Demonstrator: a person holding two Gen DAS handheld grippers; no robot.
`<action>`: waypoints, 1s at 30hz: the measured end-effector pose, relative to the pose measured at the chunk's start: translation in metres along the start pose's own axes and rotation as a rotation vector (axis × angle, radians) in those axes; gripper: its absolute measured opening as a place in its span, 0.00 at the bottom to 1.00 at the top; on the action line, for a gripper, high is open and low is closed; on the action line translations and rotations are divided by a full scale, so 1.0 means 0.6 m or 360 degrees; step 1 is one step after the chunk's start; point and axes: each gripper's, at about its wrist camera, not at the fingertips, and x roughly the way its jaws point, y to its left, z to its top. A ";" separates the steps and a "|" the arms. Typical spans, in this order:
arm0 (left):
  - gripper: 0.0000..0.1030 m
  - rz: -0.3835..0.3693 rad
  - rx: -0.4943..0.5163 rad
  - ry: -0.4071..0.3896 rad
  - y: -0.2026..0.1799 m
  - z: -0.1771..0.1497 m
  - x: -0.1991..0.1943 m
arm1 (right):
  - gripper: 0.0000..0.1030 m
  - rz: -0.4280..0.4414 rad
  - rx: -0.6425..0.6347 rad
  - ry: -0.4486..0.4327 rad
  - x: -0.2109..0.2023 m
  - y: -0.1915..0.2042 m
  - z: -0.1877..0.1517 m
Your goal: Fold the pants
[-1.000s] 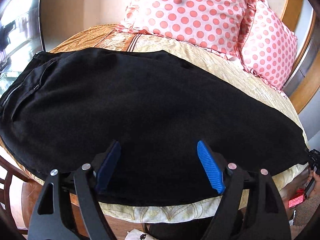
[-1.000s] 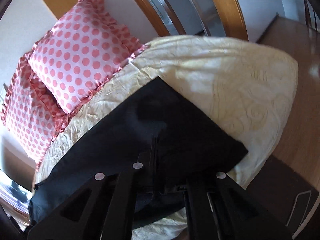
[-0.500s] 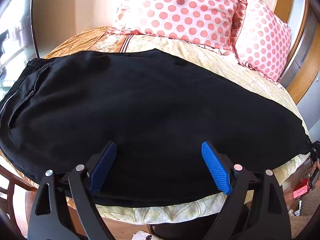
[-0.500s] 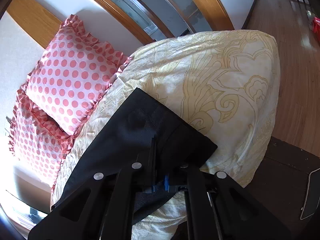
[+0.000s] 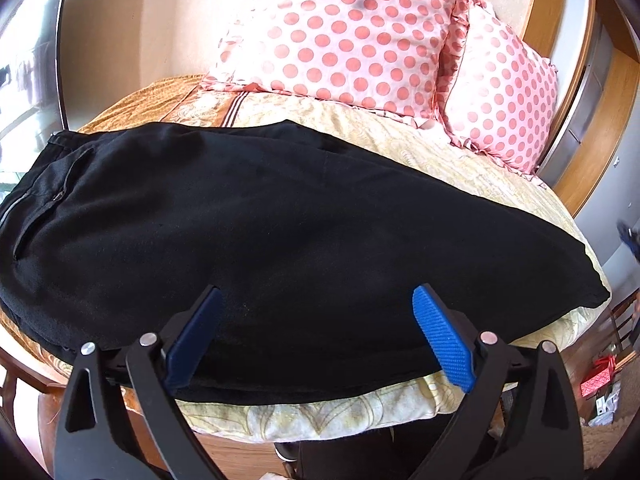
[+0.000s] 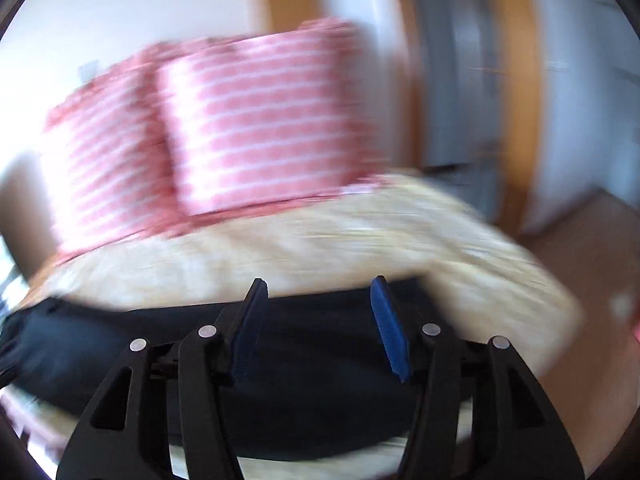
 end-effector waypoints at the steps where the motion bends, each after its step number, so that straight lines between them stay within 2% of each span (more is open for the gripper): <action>1: 0.93 0.0018 0.0005 0.0009 -0.001 -0.002 0.003 | 0.54 0.0211 -0.0095 0.0076 0.029 0.055 0.013; 4: 0.93 0.0036 0.0001 0.0022 0.004 -0.012 0.008 | 0.49 0.0636 -0.0385 0.0255 0.109 0.219 0.033; 6: 0.93 0.0049 0.0013 0.0001 0.003 -0.016 0.005 | 0.47 0.0820 -0.0589 0.0349 0.153 0.324 0.033; 8: 0.95 0.0067 0.0026 -0.0006 0.000 -0.018 0.006 | 0.47 0.0954 -0.0790 0.0436 0.197 0.424 0.025; 11: 0.98 0.0088 0.0015 -0.0027 -0.003 -0.020 0.009 | 0.47 0.1097 -0.0939 0.0601 0.265 0.527 0.005; 13: 0.98 0.0127 0.0022 -0.0036 -0.008 -0.020 0.012 | 0.47 0.1132 -0.1000 0.0683 0.309 0.570 -0.006; 17: 0.98 0.0162 0.0049 -0.0060 -0.012 -0.025 0.013 | 0.44 0.1130 -0.1108 0.0754 0.349 0.626 -0.033; 23: 0.98 0.0184 0.0123 -0.0070 -0.015 -0.029 0.016 | 0.37 0.1082 -0.1206 0.0807 0.371 0.652 -0.057; 24: 0.98 0.0185 0.0130 -0.0071 -0.016 -0.030 0.016 | 0.34 0.1068 -0.1211 0.0818 0.374 0.651 -0.060; 27: 0.98 0.0179 0.0134 -0.0079 -0.015 -0.031 0.015 | 0.14 0.1076 -0.1209 0.0843 0.378 0.647 -0.068; 28: 0.98 0.0176 0.0135 -0.0083 -0.015 -0.031 0.015 | 0.02 0.1078 -0.1215 0.0838 0.375 0.647 -0.069; 30: 0.98 0.0178 0.0139 -0.0085 -0.016 -0.030 0.017 | 0.02 0.1041 -0.1253 0.0793 0.367 0.647 -0.070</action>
